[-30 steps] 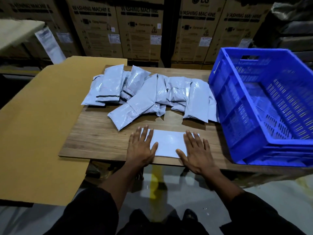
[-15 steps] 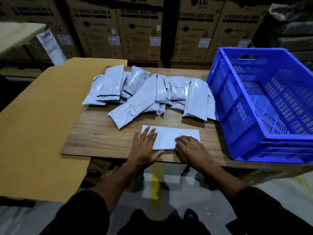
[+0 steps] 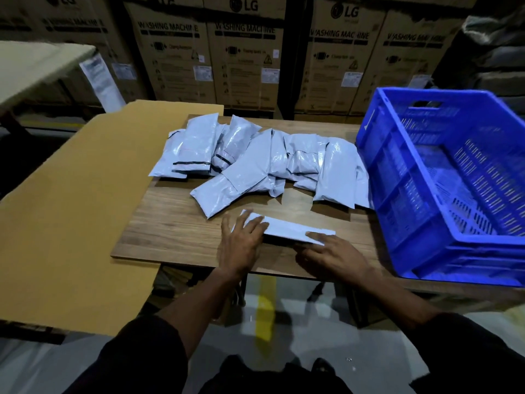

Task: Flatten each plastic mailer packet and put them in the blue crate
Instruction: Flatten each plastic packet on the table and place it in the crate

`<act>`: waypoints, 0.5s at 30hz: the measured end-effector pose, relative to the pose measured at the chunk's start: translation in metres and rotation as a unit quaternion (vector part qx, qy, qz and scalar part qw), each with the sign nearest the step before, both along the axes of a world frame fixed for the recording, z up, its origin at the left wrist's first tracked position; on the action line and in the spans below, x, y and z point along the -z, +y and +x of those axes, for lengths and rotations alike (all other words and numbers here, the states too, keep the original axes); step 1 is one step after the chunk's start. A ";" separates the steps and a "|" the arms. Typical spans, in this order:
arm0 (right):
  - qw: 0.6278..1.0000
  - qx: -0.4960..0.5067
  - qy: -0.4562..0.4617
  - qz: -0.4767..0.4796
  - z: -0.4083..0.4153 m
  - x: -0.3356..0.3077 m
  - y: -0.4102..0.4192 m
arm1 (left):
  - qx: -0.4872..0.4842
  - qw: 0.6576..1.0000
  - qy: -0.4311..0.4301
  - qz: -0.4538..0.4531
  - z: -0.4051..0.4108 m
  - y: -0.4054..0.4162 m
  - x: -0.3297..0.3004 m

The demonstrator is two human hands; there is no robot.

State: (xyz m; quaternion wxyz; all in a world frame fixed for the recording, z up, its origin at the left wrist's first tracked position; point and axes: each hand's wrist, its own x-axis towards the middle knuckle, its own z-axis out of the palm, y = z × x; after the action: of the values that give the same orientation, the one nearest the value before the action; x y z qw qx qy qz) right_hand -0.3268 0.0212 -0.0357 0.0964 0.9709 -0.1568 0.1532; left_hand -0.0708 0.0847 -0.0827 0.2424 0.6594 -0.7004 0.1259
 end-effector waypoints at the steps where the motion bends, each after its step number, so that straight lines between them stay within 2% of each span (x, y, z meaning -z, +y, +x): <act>1: 0.999 0.012 -0.015 0.036 0.002 -0.009 -0.003 | -0.027 1.000 -0.016 0.000 -0.001 0.000 -0.006; 4: 0.978 0.061 -0.088 0.180 0.007 -0.030 -0.013 | -0.108 0.994 -0.011 0.008 -0.006 0.002 -0.024; 7: 0.887 0.128 -0.178 0.407 0.012 -0.045 -0.025 | -0.077 0.995 0.055 -0.028 -0.007 0.002 -0.028; 9: 0.844 0.155 -0.163 0.487 0.012 -0.056 -0.034 | -0.023 0.997 0.072 -0.005 -0.007 -0.002 -0.020; 11: 0.815 0.169 -0.112 0.543 0.010 -0.061 -0.043 | 0.031 0.995 0.048 0.086 -0.008 -0.005 -0.008; 13: 0.827 0.188 -0.032 0.529 0.007 -0.058 -0.053 | 0.062 0.977 0.011 0.204 -0.012 -0.005 0.006; 15: 0.894 0.234 0.044 0.380 0.010 -0.047 -0.059 | 0.044 0.961 -0.021 0.273 -0.017 -0.002 0.015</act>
State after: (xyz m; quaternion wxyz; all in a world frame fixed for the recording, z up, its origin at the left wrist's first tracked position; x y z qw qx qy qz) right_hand -0.3170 -0.0374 0.0113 -0.2399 0.8745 -0.4214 0.0124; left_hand -0.0876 0.0827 -0.0982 0.0442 0.6662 -0.7414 -0.0672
